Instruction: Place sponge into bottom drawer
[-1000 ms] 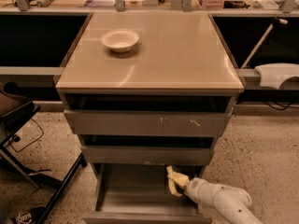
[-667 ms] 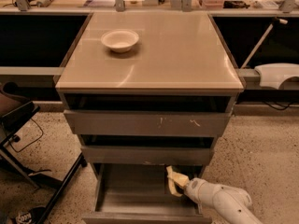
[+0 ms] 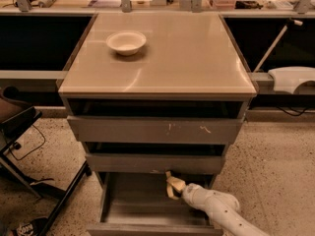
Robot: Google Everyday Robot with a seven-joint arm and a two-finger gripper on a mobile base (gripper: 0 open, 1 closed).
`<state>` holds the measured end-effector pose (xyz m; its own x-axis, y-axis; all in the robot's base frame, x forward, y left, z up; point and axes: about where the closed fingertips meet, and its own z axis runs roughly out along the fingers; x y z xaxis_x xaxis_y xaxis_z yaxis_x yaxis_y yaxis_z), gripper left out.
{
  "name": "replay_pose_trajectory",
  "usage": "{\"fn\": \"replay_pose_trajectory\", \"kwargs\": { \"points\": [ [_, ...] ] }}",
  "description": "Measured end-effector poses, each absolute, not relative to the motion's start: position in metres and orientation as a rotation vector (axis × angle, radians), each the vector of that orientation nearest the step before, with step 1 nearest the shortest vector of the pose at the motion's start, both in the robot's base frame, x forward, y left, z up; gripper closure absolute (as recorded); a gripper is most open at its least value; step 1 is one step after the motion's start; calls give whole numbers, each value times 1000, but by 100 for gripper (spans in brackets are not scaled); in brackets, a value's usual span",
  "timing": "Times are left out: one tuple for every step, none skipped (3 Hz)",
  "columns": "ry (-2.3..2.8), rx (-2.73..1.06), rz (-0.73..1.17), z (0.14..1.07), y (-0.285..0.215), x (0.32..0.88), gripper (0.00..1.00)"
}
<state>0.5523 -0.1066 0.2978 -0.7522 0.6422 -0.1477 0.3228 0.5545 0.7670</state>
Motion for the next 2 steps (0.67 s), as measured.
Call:
{"fn": "replay_pose_trajectory", "kwargs": {
  "points": [
    [2379,784,1052,298,-107,552,100],
    [2371,818,1097,268,-106,555,100]
  ]
}}
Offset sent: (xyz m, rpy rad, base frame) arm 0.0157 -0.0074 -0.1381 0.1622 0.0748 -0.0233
